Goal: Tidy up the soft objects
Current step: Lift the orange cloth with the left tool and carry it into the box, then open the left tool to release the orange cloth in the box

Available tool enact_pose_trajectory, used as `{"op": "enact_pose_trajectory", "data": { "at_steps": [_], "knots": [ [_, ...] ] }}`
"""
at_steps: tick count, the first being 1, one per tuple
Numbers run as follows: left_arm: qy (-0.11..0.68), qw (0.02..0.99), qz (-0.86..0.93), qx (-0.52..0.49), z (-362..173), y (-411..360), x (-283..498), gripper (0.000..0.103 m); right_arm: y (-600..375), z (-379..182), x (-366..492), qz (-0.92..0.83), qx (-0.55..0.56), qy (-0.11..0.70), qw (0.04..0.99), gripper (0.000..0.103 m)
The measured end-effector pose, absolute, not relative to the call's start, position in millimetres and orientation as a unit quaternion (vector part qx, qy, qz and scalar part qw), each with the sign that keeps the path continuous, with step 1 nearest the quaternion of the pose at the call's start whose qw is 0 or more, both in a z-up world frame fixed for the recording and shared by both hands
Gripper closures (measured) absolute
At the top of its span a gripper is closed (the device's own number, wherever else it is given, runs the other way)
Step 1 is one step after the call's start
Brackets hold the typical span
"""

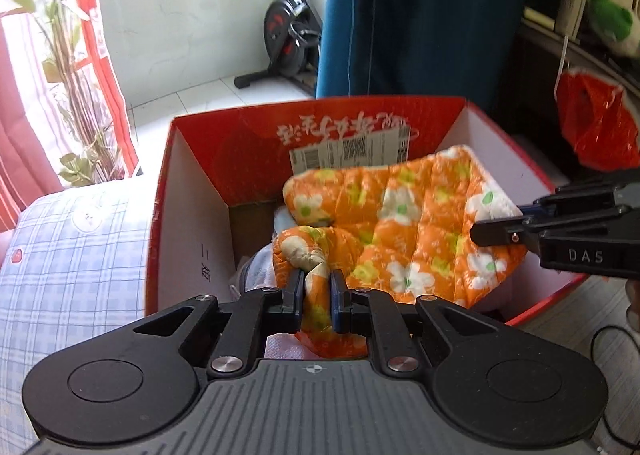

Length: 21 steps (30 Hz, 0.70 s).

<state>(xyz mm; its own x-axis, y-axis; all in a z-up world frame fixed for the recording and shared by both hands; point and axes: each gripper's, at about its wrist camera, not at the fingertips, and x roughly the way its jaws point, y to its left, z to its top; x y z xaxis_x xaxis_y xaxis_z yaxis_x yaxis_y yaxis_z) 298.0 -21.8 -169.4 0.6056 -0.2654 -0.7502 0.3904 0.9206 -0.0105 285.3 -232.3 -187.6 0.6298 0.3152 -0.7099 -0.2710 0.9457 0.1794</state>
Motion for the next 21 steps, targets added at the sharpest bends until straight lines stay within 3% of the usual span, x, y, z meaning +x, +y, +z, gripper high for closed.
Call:
{"op": "enact_pose_trajectory", "data": {
  "at_steps": [5, 21],
  "knots": [
    [0.430, 0.875, -0.195, 0.107, -179.4, -30.4, 304.4, 0.088, -229.3, -197.8, 298.9, 0.167, 0.035, 0.435, 0.884, 0.094],
    [0.471, 0.859, -0.190, 0.058, -185.3, -17.7, 316.6, 0.086, -227.9, -216.2, 312.3, 0.151, 0.072, 0.497, 0.851, 0.095]
  ]
}}
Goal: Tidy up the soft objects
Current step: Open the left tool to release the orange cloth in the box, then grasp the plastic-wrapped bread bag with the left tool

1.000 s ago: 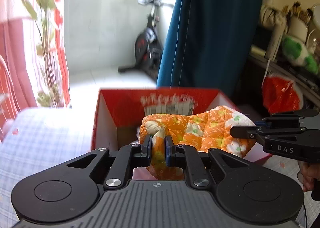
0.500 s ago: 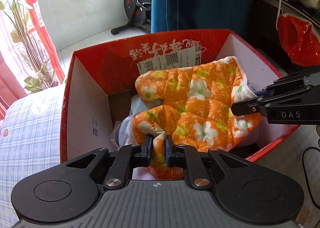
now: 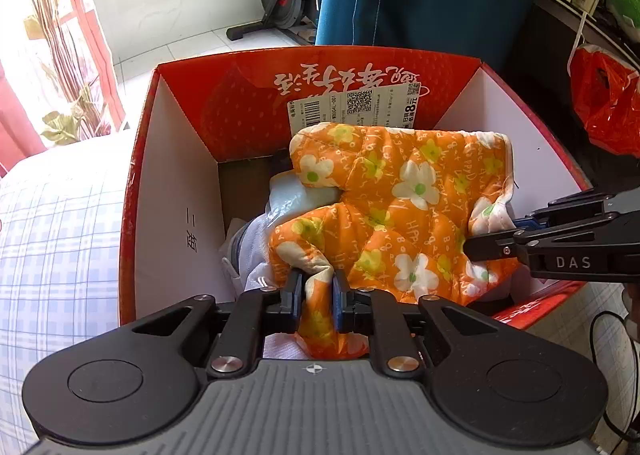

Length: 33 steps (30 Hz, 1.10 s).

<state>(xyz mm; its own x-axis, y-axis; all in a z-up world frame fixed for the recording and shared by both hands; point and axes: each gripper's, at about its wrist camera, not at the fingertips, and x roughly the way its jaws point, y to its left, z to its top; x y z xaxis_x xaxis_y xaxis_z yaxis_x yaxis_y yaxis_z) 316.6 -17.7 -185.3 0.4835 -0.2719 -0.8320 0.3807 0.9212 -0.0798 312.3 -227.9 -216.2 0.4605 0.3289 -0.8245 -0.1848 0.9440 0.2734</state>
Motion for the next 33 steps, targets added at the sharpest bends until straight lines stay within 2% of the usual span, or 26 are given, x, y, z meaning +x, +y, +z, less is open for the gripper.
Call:
{"op": "enact_pose_trajectory", "data": {
  "at_steps": [4, 7, 8, 9, 12, 14, 16, 18, 23, 33],
  "knots": [
    [0.469, 0.861, -0.187, 0.058, -183.7, -17.1, 313.9, 0.085, -222.0, -214.0, 308.5, 0.138, 0.060, 0.497, 0.854, 0.094],
    [0.467, 0.863, -0.182, 0.058, -181.6, -17.5, 313.8, 0.079, -218.5, -206.0, 302.7, 0.130, 0.046, 0.487, 0.862, 0.089],
    [0.465, 0.865, -0.181, 0.057, -179.8, -17.0, 312.5, 0.072, -218.3, -201.9, 299.8, 0.129, 0.044, 0.481, 0.866, 0.082],
    [0.462, 0.867, -0.180, 0.056, -177.4, -16.2, 310.4, 0.064, -218.2, -197.7, 296.9, 0.131, 0.043, 0.476, 0.869, 0.080],
    [0.449, 0.875, -0.175, 0.052, -168.0, -15.0, 303.7, 0.047, -218.6, -185.4, 289.0, 0.126, 0.036, 0.463, 0.877, 0.073],
    [0.438, 0.880, -0.175, 0.051, -160.5, -13.7, 296.7, 0.042, -219.0, -179.3, 283.3, 0.123, 0.028, 0.456, 0.881, 0.061],
    [0.428, 0.886, -0.172, 0.051, -153.8, -12.3, 288.9, 0.036, -219.4, -174.2, 274.7, 0.122, 0.018, 0.449, 0.885, 0.058],
    [0.418, 0.892, -0.166, 0.051, -147.7, -9.8, 279.9, 0.030, -219.9, -170.4, 265.6, 0.121, 0.010, 0.443, 0.888, 0.049],
    [0.396, 0.903, -0.163, 0.048, -136.9, -4.4, 251.8, 0.027, -223.0, -156.8, 232.1, 0.132, -0.004, 0.413, 0.901, 0.041],
    [0.378, 0.906, -0.188, 0.028, -146.7, -10.5, 177.6, 0.027, -230.0, -157.7, 148.2, 0.163, -0.013, 0.393, 0.905, 0.041]
  ]
}}
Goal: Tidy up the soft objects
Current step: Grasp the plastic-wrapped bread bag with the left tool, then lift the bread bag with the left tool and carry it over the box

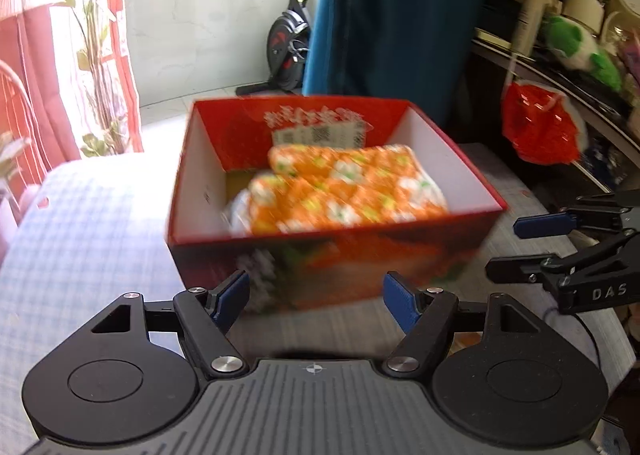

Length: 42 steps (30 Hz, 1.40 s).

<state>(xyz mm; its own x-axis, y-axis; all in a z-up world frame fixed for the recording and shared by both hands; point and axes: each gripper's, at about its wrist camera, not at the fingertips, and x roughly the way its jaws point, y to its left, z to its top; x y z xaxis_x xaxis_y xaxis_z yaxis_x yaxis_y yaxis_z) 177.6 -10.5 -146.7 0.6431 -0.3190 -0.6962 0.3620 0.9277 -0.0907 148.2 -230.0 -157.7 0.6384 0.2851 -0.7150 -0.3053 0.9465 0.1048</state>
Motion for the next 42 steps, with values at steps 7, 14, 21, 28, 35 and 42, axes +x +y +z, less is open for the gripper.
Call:
{"op": "enact_pose_trajectory", "data": {
  "at_steps": [7, 14, 21, 28, 35, 42],
  "knots": [
    [0.401, 0.884, -0.239, 0.028, -170.5, -34.9, 143.6, 0.028, -234.3, -194.6, 98.9, 0.177, 0.005, 0.430, 0.885, 0.041],
    [0.420, 0.865, -0.273, 0.026, -189.0, -56.9, 132.7, 0.031, -234.2, -213.1, 73.8, 0.205, -0.012, 0.449, 0.870, 0.041],
    [0.446, 0.849, -0.283, 0.009, -209.3, -61.1, 139.8, 0.045, -226.2, -231.9, 70.5, 0.225, -0.015, 0.460, 0.859, 0.039],
    [0.454, 0.844, -0.284, -0.002, -222.0, -61.9, 151.1, 0.050, -225.7, -246.7, 86.3, 0.229, 0.007, 0.453, 0.861, 0.039],
    [0.454, 0.846, -0.279, -0.011, -224.8, -67.1, 174.2, 0.056, -230.9, -257.8, 112.0, 0.224, 0.033, 0.445, 0.866, 0.041],
    [0.460, 0.846, -0.270, -0.011, -231.0, -76.4, 196.9, 0.056, -232.3, -266.7, 130.2, 0.228, 0.047, 0.430, 0.872, 0.042]
  ]
}}
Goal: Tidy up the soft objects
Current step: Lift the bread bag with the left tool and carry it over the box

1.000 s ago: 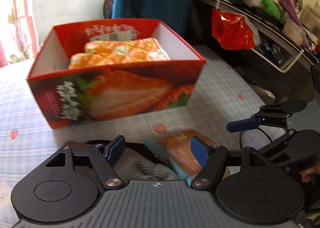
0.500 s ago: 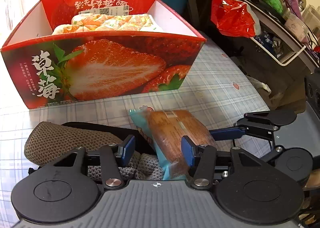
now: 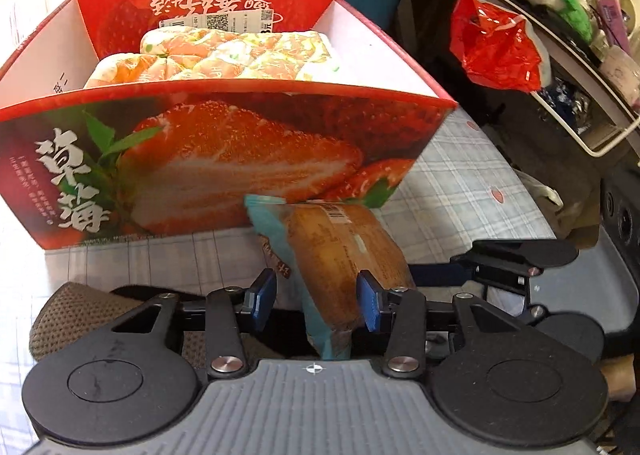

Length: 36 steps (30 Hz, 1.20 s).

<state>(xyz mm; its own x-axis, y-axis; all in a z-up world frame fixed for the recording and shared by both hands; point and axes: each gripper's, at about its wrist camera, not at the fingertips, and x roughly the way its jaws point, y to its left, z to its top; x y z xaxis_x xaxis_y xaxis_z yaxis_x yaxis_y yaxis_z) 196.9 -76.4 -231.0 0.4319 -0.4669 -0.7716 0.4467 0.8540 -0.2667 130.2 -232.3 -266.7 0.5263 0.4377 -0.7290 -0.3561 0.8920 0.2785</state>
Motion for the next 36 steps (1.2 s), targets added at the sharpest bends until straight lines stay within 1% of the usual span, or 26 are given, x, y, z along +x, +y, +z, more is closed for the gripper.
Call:
{"op": "enact_pose_trajectory", "data": {
  "at_steps": [6, 10, 13, 17, 36],
  "knots": [
    [0.456, 0.848, -0.268, -0.023, -237.3, -76.3, 210.7, 0.057, -230.6, -268.0, 139.6, 0.238, 0.048, 0.422, 0.874, 0.041],
    [0.459, 0.840, -0.285, -0.051, -242.2, -74.6, 215.3, 0.059, -227.9, -268.5, 138.4, 0.239, 0.053, 0.411, 0.878, 0.045],
    [0.452, 0.845, -0.283, -0.032, -240.9, -81.4, 210.0, 0.059, -225.0, -268.2, 135.5, 0.237, 0.058, 0.406, 0.881, 0.045],
    [0.449, 0.846, -0.286, -0.039, -237.9, -79.3, 206.6, 0.059, -223.1, -264.1, 132.3, 0.233, 0.058, 0.403, 0.883, 0.045],
    [0.383, 0.870, -0.308, -0.040, -172.2, -61.9, 174.5, 0.059, -218.1, -199.8, 112.5, 0.229, 0.025, 0.365, 0.902, 0.045]
  ]
}}
